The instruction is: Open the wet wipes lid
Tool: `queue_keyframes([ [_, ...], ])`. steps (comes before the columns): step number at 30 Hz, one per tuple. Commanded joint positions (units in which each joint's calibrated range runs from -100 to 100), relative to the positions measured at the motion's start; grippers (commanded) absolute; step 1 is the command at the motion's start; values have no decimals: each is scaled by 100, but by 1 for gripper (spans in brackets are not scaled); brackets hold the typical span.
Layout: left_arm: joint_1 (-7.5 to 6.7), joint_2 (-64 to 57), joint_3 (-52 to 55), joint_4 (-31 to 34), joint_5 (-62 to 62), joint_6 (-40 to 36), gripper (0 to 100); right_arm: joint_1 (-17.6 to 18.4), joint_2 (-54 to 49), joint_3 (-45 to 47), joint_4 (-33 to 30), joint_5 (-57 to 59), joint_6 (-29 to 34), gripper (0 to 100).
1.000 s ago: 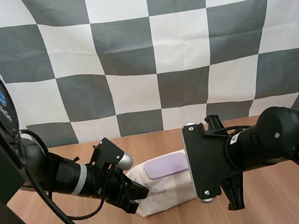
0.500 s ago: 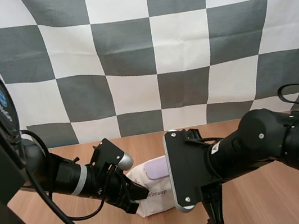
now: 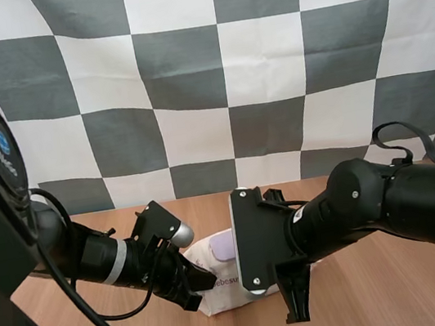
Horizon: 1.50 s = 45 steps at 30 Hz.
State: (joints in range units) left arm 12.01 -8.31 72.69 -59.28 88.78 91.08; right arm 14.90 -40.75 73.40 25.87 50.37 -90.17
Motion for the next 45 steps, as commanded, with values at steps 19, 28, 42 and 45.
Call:
queue_keyframes([
  [19,-4,4,1,43,56,-2,0,5,855,-1,3,-1736,-477,35],
  [28,-4,4,1,30,56,20,0,5,883,-1,3,-2076,-523,35],
  [42,-4,4,1,20,659,32,0,5,883,-1,3,-2163,-523,31],
  [45,-4,4,1,20,659,32,0,5,883,-1,33,-2281,-523,28],
])
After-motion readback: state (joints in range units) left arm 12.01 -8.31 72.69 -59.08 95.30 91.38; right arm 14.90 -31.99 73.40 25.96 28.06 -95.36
